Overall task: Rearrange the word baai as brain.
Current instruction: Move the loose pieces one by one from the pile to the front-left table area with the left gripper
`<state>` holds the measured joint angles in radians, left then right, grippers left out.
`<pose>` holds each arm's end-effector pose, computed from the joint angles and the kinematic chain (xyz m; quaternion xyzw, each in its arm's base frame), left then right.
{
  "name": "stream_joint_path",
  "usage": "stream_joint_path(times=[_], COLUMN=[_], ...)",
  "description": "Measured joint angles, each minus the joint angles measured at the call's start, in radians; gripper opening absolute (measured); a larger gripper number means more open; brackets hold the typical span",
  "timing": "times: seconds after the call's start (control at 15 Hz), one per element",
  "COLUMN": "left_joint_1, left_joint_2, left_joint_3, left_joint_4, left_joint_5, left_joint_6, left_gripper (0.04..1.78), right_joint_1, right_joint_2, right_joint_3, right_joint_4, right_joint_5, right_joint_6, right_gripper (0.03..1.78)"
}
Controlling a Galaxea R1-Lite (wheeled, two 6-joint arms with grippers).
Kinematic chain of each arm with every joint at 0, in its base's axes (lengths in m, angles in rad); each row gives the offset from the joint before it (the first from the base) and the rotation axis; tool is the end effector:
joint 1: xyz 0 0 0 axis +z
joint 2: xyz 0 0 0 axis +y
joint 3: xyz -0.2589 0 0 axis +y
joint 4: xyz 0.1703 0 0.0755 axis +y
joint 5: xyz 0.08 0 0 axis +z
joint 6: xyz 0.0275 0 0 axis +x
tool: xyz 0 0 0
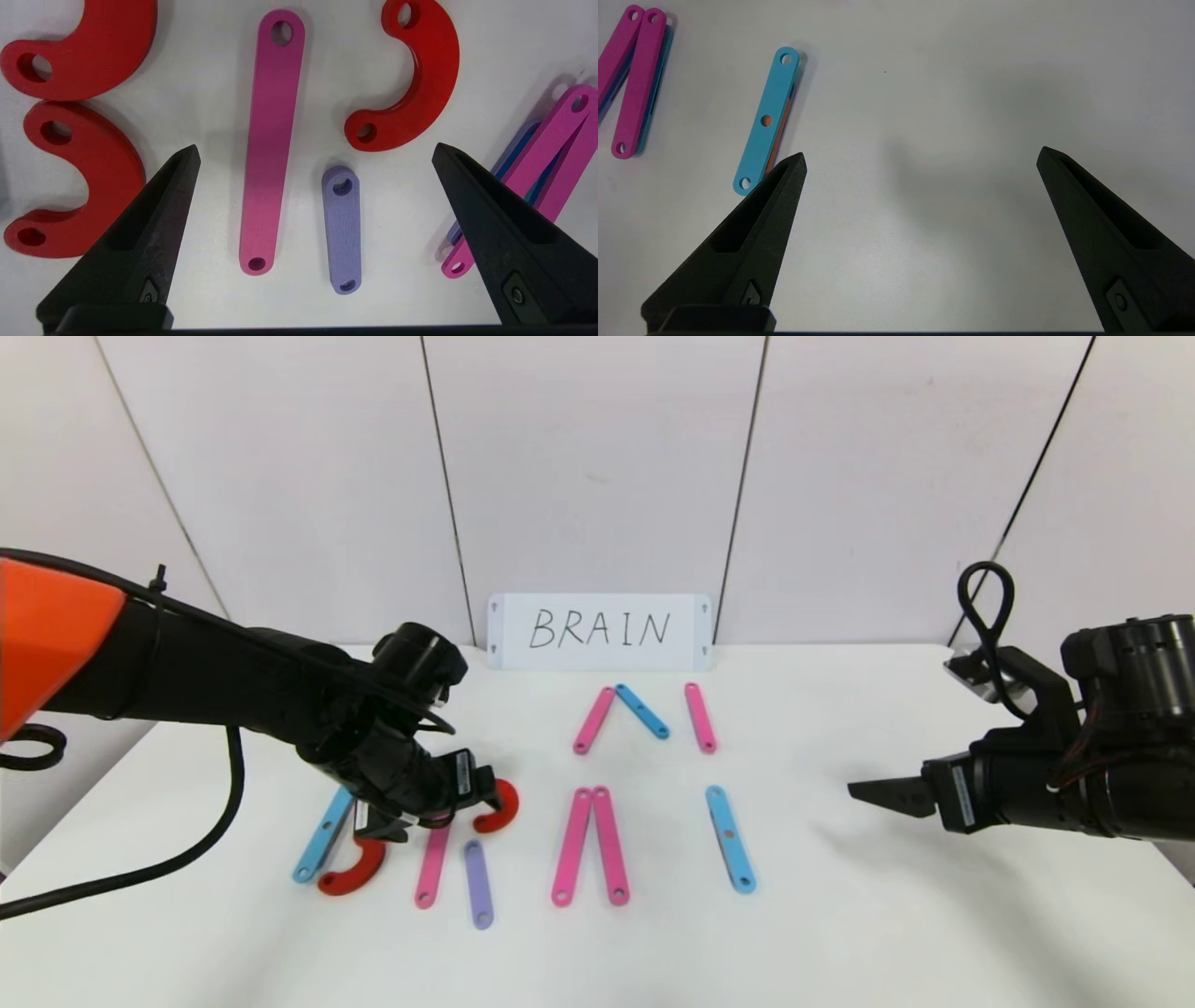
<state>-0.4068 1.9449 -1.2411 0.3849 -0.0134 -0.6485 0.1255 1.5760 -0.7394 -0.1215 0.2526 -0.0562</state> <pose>0.2966 -0.1282 0.0931 -0.1706 0.5383 -0.0073 0.8253 0.2492 0.0384 0.1131 -0.0036 0.3442 0.1858 0.9203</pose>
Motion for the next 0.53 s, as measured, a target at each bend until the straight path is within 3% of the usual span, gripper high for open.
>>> stream_joint_path(times=[0.53], left_joint_1=[-0.001], left_joint_2=[-0.001], left_joint_3=[0.023], left_joint_4=[-0.048], left_joint_5=[-0.081], left_joint_6=[0.020], left_gripper=[1.74], right_joint_1=[0.000], right_joint_2=[0.001], right_joint_3=[0.000], right_joint_4=[0.000], right_joint_5=[0.001], right_joint_6=[0.000], right_gripper=[1.73])
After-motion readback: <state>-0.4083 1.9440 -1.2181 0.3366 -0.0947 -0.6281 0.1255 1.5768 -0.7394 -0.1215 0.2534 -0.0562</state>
